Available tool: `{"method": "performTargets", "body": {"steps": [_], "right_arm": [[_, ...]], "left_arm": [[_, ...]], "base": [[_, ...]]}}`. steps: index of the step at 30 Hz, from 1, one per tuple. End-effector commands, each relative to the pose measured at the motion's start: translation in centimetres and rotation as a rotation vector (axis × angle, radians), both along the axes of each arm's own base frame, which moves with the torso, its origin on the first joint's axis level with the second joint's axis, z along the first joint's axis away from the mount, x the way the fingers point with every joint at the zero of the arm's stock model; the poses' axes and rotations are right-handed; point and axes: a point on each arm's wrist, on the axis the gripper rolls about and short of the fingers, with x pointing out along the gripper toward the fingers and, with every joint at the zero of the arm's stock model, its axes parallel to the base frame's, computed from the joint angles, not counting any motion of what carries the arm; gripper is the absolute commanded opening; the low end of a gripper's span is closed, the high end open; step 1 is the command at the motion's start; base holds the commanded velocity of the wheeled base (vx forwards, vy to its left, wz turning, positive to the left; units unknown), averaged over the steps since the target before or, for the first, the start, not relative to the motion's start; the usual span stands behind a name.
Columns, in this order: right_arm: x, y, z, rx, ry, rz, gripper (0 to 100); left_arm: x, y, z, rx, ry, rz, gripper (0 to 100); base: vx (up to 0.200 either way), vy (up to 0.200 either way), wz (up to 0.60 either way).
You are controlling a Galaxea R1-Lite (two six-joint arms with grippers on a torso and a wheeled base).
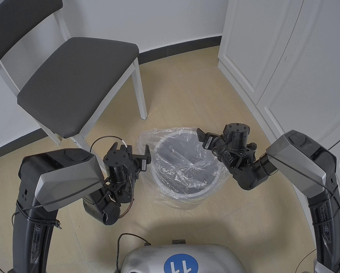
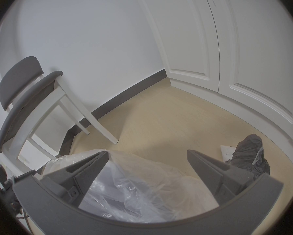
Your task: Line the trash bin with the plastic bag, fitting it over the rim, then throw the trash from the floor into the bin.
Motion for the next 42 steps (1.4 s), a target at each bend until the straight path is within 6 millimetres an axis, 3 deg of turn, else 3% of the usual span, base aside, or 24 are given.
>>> {"method": "performTargets", "body": {"steps": [1, 5, 8, 12, 18, 23, 27, 33, 39, 42], "right_arm": [[0.6, -0.1, -0.9, 0.001, 0.001, -0.006, 100], [2.0, -0.4, -0.7, 0.105, -0.063, -0.025, 100], [1.5, -0.5, 1.4, 0.146, -0.105, -0.022, 100], [-0.9, -0.3, 3.7, 0.139, -0.095, 0.002, 100], [-4.1, 0.2, 5.1, 0.036, -0.074, 0.043, 100], [-9.1, 0.8, 6.3, -0.087, -0.045, 0.118, 100], [-11.1, 0.8, 6.4, -0.152, -0.030, 0.153, 100], [-11.9, 0.5, 5.3, -0.219, 0.006, 0.172, 100], [-12.0, 0.3, 4.0, -0.274, 0.040, 0.180, 100], [-12.2, 0.2, 3.3, -0.303, 0.057, 0.187, 100]], "left_arm": [[0.9, 0.6, 0.0, -0.009, -0.013, 0.023, 100], [1.1, 1.0, 0.0, -0.004, -0.008, 0.034, 100], [1.1, 1.1, -0.5, 0.008, 0.013, 0.035, 100], [1.0, 1.1, -1.5, 0.029, 0.046, 0.034, 100], [0.9, 1.4, -2.4, 0.049, 0.083, 0.037, 100], [1.1, 2.2, -4.6, 0.084, 0.164, 0.033, 100], [1.4, 2.4, -6.6, 0.097, 0.197, 0.038, 100], [0.6, 1.3, -10.3, 0.128, 0.262, 0.000, 100], [0.8, 1.3, -10.3, 0.123, 0.258, 0.005, 100], [1.0, 1.4, -9.2, 0.111, 0.233, 0.010, 100]], "base": [[0.000, 0.000, 0.00], [0.000, 0.000, 0.00], [0.000, 0.000, 0.00], [0.000, 0.000, 0.00], [0.000, 0.000, 0.00], [0.000, 0.000, 0.00], [0.000, 0.000, 0.00], [0.000, 0.000, 0.00], [0.000, 0.000, 0.00], [0.000, 0.000, 0.00]]}}
